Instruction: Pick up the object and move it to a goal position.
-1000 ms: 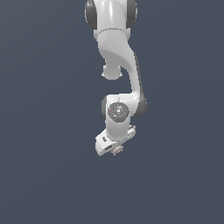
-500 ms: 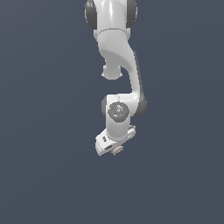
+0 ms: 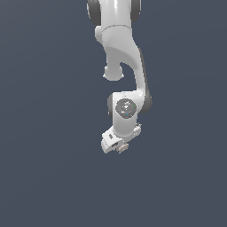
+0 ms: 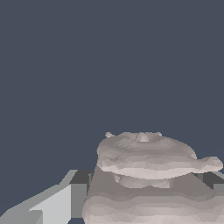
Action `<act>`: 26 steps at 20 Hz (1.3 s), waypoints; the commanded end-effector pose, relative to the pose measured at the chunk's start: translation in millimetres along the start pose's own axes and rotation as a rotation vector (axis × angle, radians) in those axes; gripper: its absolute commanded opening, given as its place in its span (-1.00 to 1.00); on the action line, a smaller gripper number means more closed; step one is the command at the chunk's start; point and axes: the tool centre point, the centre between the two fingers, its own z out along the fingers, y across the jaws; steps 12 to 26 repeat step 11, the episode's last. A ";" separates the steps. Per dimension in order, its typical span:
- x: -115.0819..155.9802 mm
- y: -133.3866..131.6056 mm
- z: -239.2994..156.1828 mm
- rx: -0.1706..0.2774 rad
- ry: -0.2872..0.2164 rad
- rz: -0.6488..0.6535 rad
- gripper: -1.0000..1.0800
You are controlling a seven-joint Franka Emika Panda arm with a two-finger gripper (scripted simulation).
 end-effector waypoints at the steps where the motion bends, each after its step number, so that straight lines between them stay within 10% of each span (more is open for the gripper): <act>1: -2.5 -12.3 -1.5 0.000 0.000 -0.001 -1.00; 26: -7.3 -37.1 -4.2 0.000 0.000 -0.001 -1.00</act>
